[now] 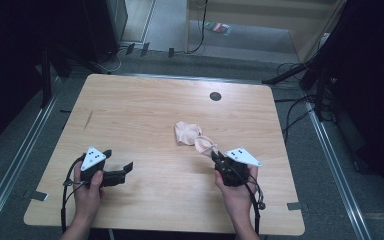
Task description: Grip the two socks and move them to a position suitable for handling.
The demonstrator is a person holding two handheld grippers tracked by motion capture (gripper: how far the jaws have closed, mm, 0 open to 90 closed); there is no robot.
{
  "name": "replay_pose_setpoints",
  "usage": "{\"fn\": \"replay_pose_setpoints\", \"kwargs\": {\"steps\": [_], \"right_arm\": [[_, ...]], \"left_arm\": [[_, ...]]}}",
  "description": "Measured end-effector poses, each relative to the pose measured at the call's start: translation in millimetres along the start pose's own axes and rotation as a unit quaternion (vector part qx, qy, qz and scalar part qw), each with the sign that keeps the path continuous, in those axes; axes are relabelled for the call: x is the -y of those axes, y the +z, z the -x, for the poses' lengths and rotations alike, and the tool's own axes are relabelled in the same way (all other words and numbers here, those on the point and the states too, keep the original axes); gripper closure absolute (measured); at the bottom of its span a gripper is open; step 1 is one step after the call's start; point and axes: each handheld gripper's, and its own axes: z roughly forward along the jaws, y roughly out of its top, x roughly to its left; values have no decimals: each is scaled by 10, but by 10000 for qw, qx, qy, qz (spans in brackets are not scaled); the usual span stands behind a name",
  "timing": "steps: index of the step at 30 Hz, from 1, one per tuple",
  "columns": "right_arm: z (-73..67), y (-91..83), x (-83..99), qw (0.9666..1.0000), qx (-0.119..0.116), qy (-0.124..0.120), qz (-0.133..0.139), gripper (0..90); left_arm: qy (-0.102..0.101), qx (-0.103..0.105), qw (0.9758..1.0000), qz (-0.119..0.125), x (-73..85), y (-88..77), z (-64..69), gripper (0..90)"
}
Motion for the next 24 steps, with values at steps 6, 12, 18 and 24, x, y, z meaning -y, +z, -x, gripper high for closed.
{"fn": "replay_pose_setpoints", "kwargs": {"steps": [6,12,18,24], "right_arm": [[-297,111,75,9996,-215,-119,-159,841],[-533,189,152,9984,-396,-301,-279,840],[-787,294,291,9963,-507,-461,-510,838],[-980,340,354,9956,-572,-526,-525,839]], "left_arm": [[182,211,9996,51,-12,39,179,77],[172,454,9987,131,-26,40,266,76],[209,585,9980,117,-26,53,338,76],[284,622,9976,66,-18,75,374,77]]}}
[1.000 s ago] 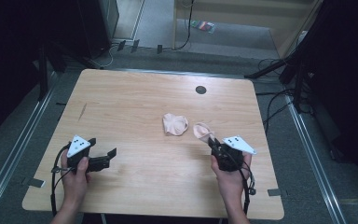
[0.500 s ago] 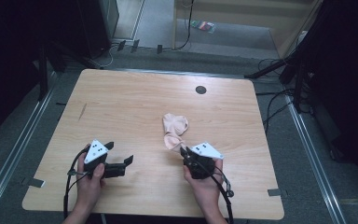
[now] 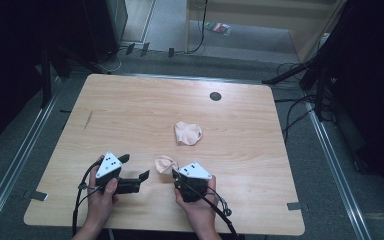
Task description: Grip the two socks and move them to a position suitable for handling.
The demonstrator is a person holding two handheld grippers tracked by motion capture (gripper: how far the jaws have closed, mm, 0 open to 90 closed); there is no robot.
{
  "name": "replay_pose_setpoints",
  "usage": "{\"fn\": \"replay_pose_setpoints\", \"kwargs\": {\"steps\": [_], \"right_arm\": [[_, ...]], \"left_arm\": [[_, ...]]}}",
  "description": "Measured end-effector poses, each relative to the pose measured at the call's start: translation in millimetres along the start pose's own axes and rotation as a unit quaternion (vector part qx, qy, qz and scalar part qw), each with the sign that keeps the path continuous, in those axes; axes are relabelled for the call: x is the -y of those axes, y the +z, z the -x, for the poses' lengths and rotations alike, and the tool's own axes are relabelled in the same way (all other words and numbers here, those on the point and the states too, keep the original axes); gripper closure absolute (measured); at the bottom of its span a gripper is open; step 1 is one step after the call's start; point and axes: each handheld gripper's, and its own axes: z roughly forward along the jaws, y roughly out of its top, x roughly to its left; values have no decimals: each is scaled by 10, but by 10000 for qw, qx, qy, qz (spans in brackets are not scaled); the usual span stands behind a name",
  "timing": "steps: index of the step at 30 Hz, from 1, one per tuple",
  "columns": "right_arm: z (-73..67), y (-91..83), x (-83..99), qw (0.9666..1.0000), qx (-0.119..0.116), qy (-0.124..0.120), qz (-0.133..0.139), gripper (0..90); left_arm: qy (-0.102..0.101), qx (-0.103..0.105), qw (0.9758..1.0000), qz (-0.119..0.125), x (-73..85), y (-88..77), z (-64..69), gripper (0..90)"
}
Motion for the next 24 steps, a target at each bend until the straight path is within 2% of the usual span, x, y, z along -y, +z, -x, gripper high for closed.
{"fn": "replay_pose_setpoints", "kwargs": {"steps": [3,4,6,7,8,9,10,11,12,14,15,16,17,19,21,24], "right_arm": [[-48,37,16,10000,-49,1,-47,823],[-53,45,19,9999,-131,31,-53,774],[-38,58,3,9987,-497,63,-64,561],[-38,58,3,9987,-497,63,-64,561],[-14,36,-23,9985,-549,76,-10,517],[47,-27,-71,9984,-541,136,129,507],[198,-157,-160,9975,-543,253,364,521],[198,-157,-160,9975,-543,253,364,521],[367,-263,-210,9970,-543,346,439,567],[477,-306,-208,9970,-610,359,315,594],[477,-306,-208,9970,-610,359,315,594],[515,-311,-188,9973,-624,332,202,601],[545,-268,-108,9979,-568,296,-111,596],[548,-194,-29,9976,-595,269,-250,584],[525,-99,36,9977,-528,153,-403,558],[467,-6,92,9971,-548,-1,-536,522]], "left_arm": [[15,22,10000,-16,6,19,23,77],[35,31,10000,-40,7,23,23,77],[14,41,10000,-48,12,29,24,77],[14,41,10000,-48,12,29,24,77],[23,41,10000,-46,12,27,13,77],[8,33,10000,-48,13,20,4,77],[-30,15,10000,-24,13,10,-17,77],[-30,15,10000,-24,13,10,-17,77],[-83,-13,10000,-25,15,4,-43,76],[-138,-37,9999,-42,20,5,-65,77],[-138,-37,9999,-42,20,5,-65,77],[-153,-39,9999,-56,24,8,-76,77],[-147,-62,9998,-83,28,7,-88,77],[-173,-65,9998,-89,31,14,-91,77],[-147,-74,9998,-100,31,18,-95,77],[-144,-77,9998,-128,35,21,-94,77]]}}
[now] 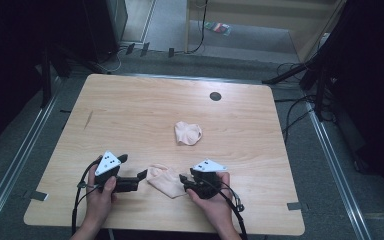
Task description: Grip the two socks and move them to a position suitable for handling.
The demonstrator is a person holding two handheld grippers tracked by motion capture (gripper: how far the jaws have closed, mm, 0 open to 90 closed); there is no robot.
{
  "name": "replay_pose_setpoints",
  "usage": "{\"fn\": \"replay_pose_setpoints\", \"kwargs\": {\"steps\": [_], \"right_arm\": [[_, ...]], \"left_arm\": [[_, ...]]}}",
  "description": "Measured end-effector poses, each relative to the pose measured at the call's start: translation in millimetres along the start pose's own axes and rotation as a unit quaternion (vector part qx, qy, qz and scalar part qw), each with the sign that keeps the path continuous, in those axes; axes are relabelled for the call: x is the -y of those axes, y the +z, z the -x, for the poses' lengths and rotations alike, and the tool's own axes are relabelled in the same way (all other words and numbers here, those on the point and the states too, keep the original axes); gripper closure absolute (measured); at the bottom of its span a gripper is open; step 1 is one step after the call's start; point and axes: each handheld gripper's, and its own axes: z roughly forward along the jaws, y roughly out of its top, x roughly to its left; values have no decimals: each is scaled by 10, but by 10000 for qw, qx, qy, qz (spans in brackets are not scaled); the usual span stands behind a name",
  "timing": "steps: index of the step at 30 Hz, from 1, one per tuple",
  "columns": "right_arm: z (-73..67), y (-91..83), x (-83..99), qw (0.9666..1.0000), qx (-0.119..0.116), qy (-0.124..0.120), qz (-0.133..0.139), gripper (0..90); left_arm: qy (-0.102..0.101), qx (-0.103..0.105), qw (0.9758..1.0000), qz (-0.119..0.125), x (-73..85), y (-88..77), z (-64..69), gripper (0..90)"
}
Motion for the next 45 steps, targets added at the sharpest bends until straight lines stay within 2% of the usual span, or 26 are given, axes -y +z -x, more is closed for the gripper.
{"fn": "replay_pose_setpoints", "kwargs": {"steps": [4,6,10,12,13,15,16,17,21,23,24,28,29,30,31,33,34,36,38,39,40,41,42,43,45], "right_arm": [[-65,106,40,9997,113,-157,-128,514],[-86,127,55,9995,157,-242,-96,536],[-167,147,78,9973,386,-626,-50,669],[-195,146,82,9975,351,-606,-50,783],[-203,144,82,9976,368,-591,-53,823],[-206,140,78,9978,382,-540,-33,841],[-200,131,67,9985,332,-439,-6,852],[-178,86,20,9997,176,-152,97,861],[-198,-27,-109,9994,80,15,336,861],[-228,-88,-187,9989,35,85,465,861],[-246,-120,-233,9984,-18,164,534,861],[-314,-174,-333,9971,-34,353,680,861],[-328,-182,-352,9967,-52,372,726,861],[-351,-194,-374,9963,-51,401,754,861],[-365,-202,-386,9962,-47,393,773,861],[-394,-228,-416,9958,-67,346,841,861],[-402,-239,-423,9956,-87,348,863,861],[-417,-273,-440,9950,-139,302,941,860],[-428,-318,-457,9944,-192,256,1009,860],[-428,-318,-457,9944,-192,256,1009,860],[-435,-337,-467,9939,-257,210,1047,860],[-450,-382,-488,9933,-313,117,1107,860],[-450,-382,-488,9933,-313,117,1107,860],[-461,-415,-506,9923,-402,82,1169,860],[-467,-443,-517,9914,-419,54,1236,860]], "left_arm": [[-14,21,10000,-17,2,10,-2,77],[-1,22,10000,-26,1,9,-3,77],[-4,24,10000,-45,3,15,4,77],[0,42,10000,-54,7,26,12,77],[25,42,10000,-67,7,27,16,77],[25,62,10000,-70,6,27,22,77],[16,67,10000,-54,6,28,33,77],[13,94,9999,-48,7,32,44,77],[39,259,9996,-88,10,57,148,77],[80,278,9995,-97,11,65,196,77],[94,275,9995,-117,21,87,322,77],[150,249,9995,-147,56,127,593,77],[150,249,9995,-147,56,127,593,77],[206,214,9993,-224,81,151,700,77],[293,138,9991,-288,95,171,741,77],[315,64,9989,-355,106,194,758,77],[290,57,9988,-380,106,198,742,77],[249,-96,9988,-415,96,204,678,77],[219,152,9986,-462,72,205,564,77],[219,152,9986,-462,72,205,564,77],[304,463,9970,-549,46,228,479,77],[621,508,9949,-604,36,253,418,95],[621,508,9949,-604,36,253,418,175],[921,420,9928,-635,26,284,355,266],[958,453,9925,-604,21,299,326,382]]}}
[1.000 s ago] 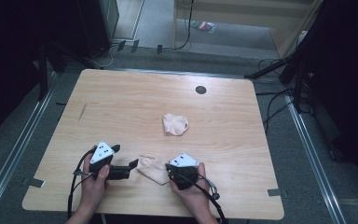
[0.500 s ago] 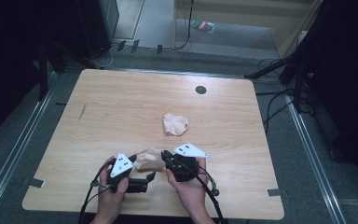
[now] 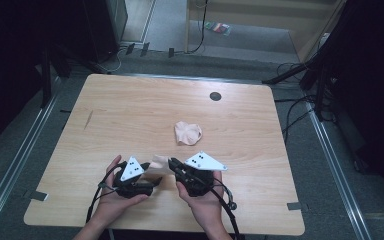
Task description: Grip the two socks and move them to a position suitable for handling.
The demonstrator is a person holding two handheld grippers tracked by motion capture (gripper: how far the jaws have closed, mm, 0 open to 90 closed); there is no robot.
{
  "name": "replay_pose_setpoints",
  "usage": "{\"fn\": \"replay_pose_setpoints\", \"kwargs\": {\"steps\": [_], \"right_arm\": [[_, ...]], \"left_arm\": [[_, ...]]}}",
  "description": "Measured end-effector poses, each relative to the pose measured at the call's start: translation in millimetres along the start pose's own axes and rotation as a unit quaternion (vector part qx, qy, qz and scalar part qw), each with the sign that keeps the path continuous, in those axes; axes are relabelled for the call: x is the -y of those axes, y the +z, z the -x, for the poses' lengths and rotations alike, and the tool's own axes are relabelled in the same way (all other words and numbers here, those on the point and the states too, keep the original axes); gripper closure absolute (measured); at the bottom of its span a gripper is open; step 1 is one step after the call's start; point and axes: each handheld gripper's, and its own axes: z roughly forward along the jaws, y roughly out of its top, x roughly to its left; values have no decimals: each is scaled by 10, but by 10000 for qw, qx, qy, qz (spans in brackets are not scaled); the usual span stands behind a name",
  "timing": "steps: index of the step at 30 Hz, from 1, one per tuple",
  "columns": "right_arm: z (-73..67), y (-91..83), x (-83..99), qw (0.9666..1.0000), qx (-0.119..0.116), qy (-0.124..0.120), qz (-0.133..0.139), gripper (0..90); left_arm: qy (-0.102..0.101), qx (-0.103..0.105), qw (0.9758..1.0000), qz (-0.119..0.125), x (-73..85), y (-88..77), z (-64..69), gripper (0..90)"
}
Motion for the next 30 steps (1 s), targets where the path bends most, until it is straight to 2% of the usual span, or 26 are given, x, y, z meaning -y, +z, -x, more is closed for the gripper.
{"fn": "replay_pose_setpoints", "kwargs": {"steps": [1,2,3,5,6,7,8,10,11,12,13,14,15,16,17,18,19,20,21,22,23,24,25,26,27,30], "right_arm": [[-1,-17,-10,10000,-41,13,39,860],[-1,-17,-10,10000,-41,13,39,860],[11,-42,-22,9999,-14,-19,110,860],[40,-70,-28,9998,35,28,177,861],[59,-89,-31,9997,95,47,206,861],[83,-107,-33,9996,143,71,235,862],[83,-107,-33,9996,143,71,235,862],[153,-187,-20,9990,189,308,261,863],[172,-218,-13,9989,172,361,246,862],[182,-252,-1,9986,160,448,229,863],[188,-287,19,9983,131,527,191,863],[188,-287,19,9983,131,527,191,863],[202,-295,79,9984,158,545,36,862],[202,-295,79,9984,158,545,36,862],[218,-281,112,9984,181,545,-12,862],[270,-235,180,9973,271,677,-119,863],[354,-177,244,9954,345,871,-222,863],[354,-177,244,9954,345,871,-222,863],[391,-154,266,9951,417,866,-242,863],[448,-125,298,9945,544,865,-243,863],[486,-112,314,9938,583,909,-260,863],[550,-82,343,9927,663,964,-302,863],[656,-36,404,9901,851,1066,-330,863],[656,-36,404,9901,851,1066,-330,863],[745,2,464,9881,953,1138,-409,863],[810,22,513,9865,1012,1206,-455,862]], "left_arm": [[48,-10,10000,52,-4,16,-25,486],[85,-35,9999,53,-10,28,-38,486],[149,38,9999,-8,-22,46,-74,701],[226,302,9993,-60,-36,16,-109,837],[295,469,9984,-71,-50,-23,-122,872],[295,469,9984,-71,-50,-23,-122,886],[342,677,9971,6,-67,-89,-136,886],[286,1357,9903,63,-129,-258,-193,891],[275,1745,9843,15,-155,-319,-224,891],[275,1745,9843,15,-155,-319,-224,891],[280,2407,9702,-78,-191,-406,-271,891],[280,2407,9702,-78,-191,-406,-271,890],[272,2734,9611,-282,-197,-415,-298,888],[272,2734,9611,-282,-197,-415,-298,883],[217,2760,9596,-507,-179,-357,-307,883],[202,2693,9610,-601,-165,-321,-309,829],[122,2529,9645,-749,-132,-234,-316,751],[122,2529,9645,-749,-132,-234,-316,703],[43,2286,9702,-808,-115,-182,-322,703],[-20,2130,9735,-827,-108,-154,-327,644],[-91,1802,9797,-875,-103,-116,-336,597],[-125,1677,9819,-877,-98,-97,-348,569],[-235,1626,9833,-788,-90,-86,-358,560],[-235,1626,9833,-788,-90,-86,-358,551],[-322,1459,9860,-735,-76,-79,-358,546],[-393,1367,9872,-722,-60,-63,-360,546]]}}
